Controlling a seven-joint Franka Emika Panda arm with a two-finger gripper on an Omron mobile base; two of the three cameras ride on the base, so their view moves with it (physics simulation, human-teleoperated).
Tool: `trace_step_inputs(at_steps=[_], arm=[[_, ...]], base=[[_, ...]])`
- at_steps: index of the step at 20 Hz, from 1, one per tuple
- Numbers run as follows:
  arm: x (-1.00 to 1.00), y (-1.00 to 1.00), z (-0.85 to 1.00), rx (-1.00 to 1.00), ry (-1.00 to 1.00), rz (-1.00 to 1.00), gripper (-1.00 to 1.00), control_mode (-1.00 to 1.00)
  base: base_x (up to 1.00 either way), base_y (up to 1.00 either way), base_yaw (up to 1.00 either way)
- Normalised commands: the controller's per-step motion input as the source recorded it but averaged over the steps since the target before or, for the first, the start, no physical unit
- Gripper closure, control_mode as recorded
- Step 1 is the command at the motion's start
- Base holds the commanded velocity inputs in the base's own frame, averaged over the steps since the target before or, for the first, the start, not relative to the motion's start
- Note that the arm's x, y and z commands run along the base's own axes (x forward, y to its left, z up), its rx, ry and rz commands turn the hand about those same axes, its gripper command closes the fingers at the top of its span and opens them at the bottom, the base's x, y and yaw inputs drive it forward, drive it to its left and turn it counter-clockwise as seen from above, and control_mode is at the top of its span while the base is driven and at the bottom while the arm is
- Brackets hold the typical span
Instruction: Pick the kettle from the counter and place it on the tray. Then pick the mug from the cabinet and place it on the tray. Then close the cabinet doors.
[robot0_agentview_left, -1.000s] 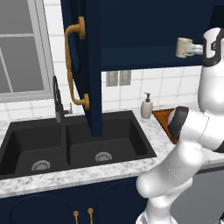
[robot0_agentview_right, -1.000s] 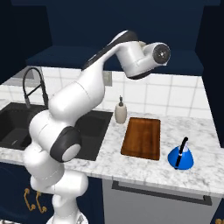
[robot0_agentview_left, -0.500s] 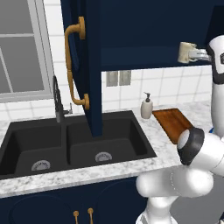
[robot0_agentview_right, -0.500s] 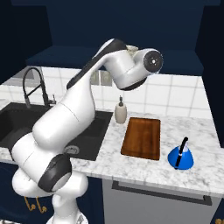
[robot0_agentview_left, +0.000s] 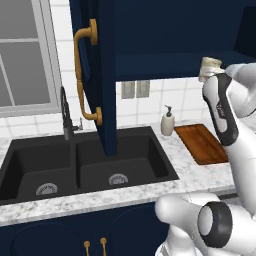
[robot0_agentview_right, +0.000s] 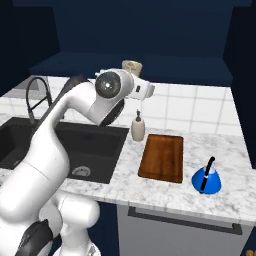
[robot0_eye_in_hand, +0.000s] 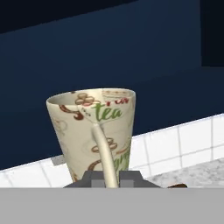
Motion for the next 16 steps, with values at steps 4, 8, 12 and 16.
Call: trace_step_inputs(at_steps=[4, 8, 12, 16], arm=[[-0.13, 0.48, -0.51, -0.02, 0.00, -0.67, 1.00, -1.00], [0.00, 0.25, -0.48, -0.01, 0.07, -0.77, 1.00, -1.00], [0.12, 0.10, -0.40, 0.00, 0.12, -0.75, 1.00, -1.00], [0.35, 0.00, -0.32, 0.00, 0.17, -0.58, 1.00, -1.00]], base=[[0.00, 0.00, 0.00], [0.00, 0.00, 0.00], [0.00, 0.00, 0.00], [0.00, 0.00, 0.00]])
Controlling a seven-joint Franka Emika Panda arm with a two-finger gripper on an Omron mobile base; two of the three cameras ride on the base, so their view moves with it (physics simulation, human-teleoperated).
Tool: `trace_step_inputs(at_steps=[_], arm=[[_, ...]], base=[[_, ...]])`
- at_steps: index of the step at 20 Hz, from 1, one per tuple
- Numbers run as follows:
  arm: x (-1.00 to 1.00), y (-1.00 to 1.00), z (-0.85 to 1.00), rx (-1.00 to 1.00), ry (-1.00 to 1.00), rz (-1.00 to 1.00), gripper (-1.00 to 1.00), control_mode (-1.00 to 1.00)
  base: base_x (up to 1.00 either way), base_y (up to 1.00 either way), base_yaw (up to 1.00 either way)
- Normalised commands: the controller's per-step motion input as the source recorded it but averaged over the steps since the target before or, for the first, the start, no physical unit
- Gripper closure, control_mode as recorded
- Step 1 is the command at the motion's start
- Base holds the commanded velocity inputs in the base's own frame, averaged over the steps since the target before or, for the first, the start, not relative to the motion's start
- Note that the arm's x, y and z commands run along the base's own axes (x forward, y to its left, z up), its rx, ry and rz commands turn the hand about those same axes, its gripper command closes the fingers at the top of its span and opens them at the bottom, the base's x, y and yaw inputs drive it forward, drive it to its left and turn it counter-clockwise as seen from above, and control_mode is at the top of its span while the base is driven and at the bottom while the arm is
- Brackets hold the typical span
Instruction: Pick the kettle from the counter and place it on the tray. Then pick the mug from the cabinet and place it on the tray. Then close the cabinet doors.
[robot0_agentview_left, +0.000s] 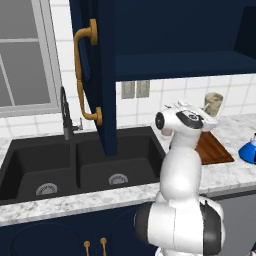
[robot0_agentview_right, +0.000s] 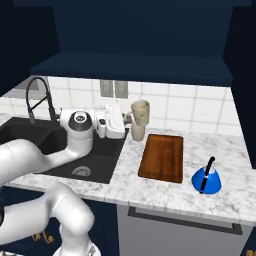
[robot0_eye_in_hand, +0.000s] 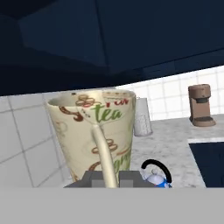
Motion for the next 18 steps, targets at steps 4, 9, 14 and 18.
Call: trace_step_inputs(at_steps=[4, 9, 14, 18], arm=[[0.56, -0.05, -0.27, 0.04, 0.19, -0.37, 1.00, -1.00], [0.73, -0.14, -0.35, 0.12, 0.10, -0.04, 1.00, -1.00], [0.67, -0.28, -0.39, 0.09, 0.10, 0.00, 1.00, -1.00], [0.32, -0.52, -0.58, 0.06, 0.00, 0.00, 1.00, -1.00]], base=[[0.00, 0.00, 0.00], [0.00, 0.00, 0.00], [0.00, 0.00, 0.00], [0.00, 0.00, 0.00]])
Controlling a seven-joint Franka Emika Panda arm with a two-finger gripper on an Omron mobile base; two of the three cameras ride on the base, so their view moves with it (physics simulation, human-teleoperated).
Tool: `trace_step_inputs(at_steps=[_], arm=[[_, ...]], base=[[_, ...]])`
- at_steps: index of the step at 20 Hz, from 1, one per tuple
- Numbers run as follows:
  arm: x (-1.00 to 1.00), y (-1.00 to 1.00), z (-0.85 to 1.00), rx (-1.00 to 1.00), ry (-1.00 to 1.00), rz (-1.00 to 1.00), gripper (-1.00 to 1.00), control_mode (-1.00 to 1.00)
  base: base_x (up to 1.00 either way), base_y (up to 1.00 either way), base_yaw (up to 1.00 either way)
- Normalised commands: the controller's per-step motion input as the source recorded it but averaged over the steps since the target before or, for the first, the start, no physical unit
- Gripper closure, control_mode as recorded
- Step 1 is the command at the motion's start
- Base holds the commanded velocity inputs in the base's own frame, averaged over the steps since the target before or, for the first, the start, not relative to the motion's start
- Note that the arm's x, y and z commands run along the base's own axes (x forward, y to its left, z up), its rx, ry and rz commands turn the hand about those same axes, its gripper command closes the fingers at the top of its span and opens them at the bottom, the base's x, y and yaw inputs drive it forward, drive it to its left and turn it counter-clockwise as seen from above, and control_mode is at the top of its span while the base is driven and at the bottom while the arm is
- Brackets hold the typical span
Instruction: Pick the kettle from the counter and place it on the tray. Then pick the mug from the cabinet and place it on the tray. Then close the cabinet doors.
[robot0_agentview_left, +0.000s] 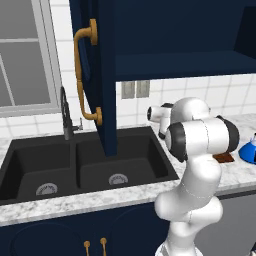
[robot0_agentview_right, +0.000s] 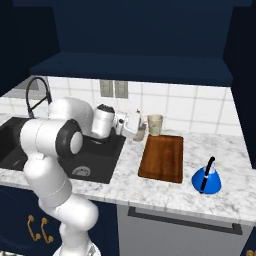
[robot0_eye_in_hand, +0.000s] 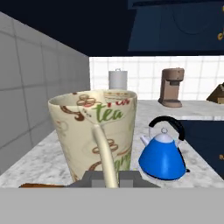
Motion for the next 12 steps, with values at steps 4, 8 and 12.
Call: trace_step_inputs(at_steps=[4, 8, 12], arm=[[0.20, -0.56, -0.57, 0.08, -0.01, 0.12, 1.00, -1.00], [0.10, -0.49, -0.41, 0.03, -0.07, 0.21, 1.00, -1.00], [0.04, -0.38, -0.42, 0.05, -0.12, 0.31, 1.00, -1.00]], base=[[0.00, 0.00, 0.00], [0.00, 0.00, 0.00], [0.00, 0.00, 0.00]])
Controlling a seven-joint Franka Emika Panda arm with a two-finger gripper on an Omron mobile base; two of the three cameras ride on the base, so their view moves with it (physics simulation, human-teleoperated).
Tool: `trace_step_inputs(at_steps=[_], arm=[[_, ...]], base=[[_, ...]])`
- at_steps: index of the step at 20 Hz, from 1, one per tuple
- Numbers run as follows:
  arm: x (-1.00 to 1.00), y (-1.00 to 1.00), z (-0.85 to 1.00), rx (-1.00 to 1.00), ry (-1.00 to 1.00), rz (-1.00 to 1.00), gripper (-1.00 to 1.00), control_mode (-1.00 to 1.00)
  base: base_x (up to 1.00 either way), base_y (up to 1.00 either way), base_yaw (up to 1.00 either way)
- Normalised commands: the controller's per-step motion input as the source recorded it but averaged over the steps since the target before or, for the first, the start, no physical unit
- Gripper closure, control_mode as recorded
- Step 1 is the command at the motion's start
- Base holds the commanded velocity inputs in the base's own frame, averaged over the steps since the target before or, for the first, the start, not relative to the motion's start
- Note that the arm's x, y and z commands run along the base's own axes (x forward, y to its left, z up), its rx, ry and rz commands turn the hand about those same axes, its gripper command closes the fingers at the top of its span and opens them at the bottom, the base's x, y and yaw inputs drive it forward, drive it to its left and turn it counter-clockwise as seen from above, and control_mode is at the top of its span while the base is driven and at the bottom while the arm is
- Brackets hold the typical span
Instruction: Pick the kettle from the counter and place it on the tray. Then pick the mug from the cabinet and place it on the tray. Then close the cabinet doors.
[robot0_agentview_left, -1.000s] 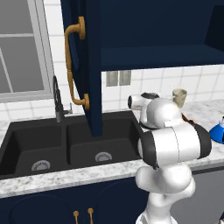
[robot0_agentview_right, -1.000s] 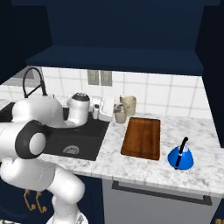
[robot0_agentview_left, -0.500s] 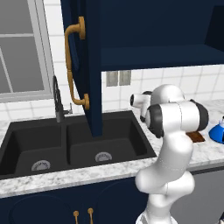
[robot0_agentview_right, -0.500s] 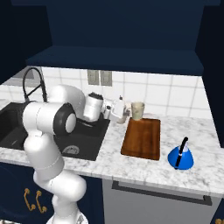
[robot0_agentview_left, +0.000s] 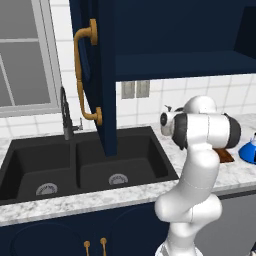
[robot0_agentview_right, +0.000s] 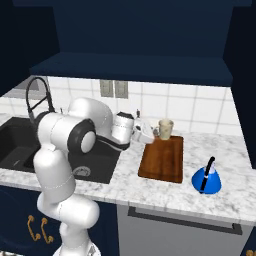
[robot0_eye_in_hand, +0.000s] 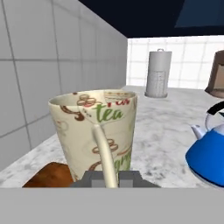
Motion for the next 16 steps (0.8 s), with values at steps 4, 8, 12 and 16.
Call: trace_step_inputs(at_steps=[4, 8, 12, 16], arm=[[0.00, -0.22, -0.50, 0.11, -0.09, 0.33, 1.00, -1.00], [-0.02, 0.00, -0.59, 0.10, -0.06, 0.23, 1.00, -1.00], [-0.06, 0.00, -0.51, 0.04, -0.16, 0.24, 1.00, -1.00], [-0.18, 0.00, -0.51, 0.02, -0.22, 0.25, 1.00, -1.00]], base=[[0.00, 0.00, 0.00], [0.00, 0.00, 0.00], [0.00, 0.00, 0.00], [0.00, 0.00, 0.00]])
